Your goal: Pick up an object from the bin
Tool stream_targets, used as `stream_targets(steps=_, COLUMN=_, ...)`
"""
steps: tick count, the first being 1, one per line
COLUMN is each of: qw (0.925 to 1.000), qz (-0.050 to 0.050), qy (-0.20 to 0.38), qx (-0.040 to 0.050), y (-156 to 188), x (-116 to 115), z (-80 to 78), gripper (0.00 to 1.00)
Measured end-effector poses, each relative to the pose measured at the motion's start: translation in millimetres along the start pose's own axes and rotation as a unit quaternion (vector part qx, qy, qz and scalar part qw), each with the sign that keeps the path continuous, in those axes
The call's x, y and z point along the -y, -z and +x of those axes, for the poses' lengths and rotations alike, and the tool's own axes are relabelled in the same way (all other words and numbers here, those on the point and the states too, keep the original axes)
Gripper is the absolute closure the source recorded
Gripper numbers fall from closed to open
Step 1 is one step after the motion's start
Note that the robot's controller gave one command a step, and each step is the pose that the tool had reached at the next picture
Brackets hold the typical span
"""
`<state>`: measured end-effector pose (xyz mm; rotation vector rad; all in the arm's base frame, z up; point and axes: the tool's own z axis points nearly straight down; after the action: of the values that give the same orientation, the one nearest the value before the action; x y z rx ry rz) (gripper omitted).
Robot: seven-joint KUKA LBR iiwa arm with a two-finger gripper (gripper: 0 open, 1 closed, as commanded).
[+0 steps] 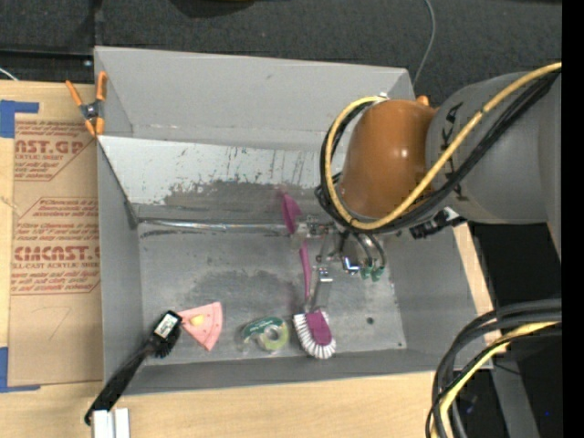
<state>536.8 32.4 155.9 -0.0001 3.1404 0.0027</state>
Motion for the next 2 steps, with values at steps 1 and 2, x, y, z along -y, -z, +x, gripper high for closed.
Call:
stream_targets(steps=1, qw=1.0, qz=0.0, qy=0.0, qx=0.0001, y=-0.2, x=-0.3, z=-0.1, gripper=0.0)
stream_targets(steps=2, qw=0.9999, qz=0.001, qy=-0.015, qx=0.0021, y=-15.0, x=-17.5, z=-6.6, gripper=0.0)
